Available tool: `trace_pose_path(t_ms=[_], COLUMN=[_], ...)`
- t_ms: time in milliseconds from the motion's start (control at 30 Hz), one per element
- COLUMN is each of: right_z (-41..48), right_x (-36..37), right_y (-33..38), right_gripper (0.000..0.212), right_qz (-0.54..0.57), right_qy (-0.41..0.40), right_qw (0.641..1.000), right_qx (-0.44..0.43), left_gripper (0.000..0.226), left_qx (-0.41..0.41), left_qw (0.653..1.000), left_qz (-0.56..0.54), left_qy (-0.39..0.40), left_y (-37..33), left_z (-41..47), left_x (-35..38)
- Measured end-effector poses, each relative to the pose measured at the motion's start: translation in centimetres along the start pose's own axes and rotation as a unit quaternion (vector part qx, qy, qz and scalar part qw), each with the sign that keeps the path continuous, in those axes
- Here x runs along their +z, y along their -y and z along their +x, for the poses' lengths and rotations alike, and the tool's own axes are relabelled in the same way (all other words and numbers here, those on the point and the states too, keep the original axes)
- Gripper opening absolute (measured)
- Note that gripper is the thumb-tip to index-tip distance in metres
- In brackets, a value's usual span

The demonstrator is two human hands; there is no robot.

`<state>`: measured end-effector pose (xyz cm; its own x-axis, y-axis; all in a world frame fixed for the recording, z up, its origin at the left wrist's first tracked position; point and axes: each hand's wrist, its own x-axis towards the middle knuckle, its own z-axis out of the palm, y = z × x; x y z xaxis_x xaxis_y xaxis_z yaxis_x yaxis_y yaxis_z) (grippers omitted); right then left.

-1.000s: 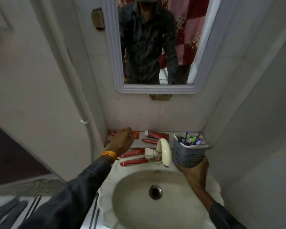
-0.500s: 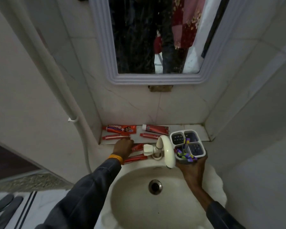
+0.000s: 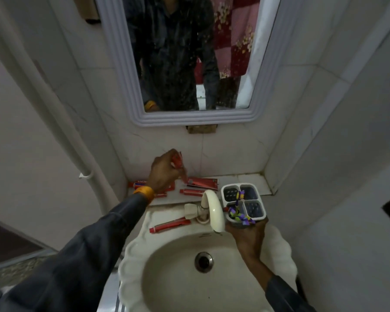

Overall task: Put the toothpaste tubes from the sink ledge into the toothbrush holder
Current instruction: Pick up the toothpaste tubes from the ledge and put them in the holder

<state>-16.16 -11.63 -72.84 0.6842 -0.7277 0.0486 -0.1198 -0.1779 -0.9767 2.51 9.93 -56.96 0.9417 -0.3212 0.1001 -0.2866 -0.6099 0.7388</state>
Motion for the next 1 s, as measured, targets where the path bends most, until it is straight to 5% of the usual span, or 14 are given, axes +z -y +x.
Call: trace_pose_path(t_ms=[167,300,700,867,1000], right_z=[0.7,0.7,0.7,0.9,0.9], right_x=[-0.1,-0.3,-0.3,-0.4,-0.3], right_y=[-0.2,0.0,0.1,-0.1,-0.5], right_gripper=[0.109,0.106,0.114,0.113,0.113], right_qz=[0.02,0.026,0.0,0.002,0.005], right_qy=[0.026,0.026,0.025,0.022,0.017], right_qw=[0.999,0.999,1.0,1.0,1.0], right_qx=[0.007,0.022,-0.002,0.004,-0.003], left_gripper=[0.022,0.022,0.015,0.018,0.029], left_qx=[0.073,0.127,0.085,0.041,-0.027], left_qw=[0.99,0.979,0.935,0.964,0.973], left_qz=[-0.067,0.056,0.191,0.129,0.18], left_qy=[0.096,0.15,0.288,0.23,0.14], left_y=[-7.3,-8.2,-7.0,-3.9,0.8], left_z=[0.8,0.7,2.7,3.4,4.3], left_x=[2.4,7.1,10.3,8.7,7.4])
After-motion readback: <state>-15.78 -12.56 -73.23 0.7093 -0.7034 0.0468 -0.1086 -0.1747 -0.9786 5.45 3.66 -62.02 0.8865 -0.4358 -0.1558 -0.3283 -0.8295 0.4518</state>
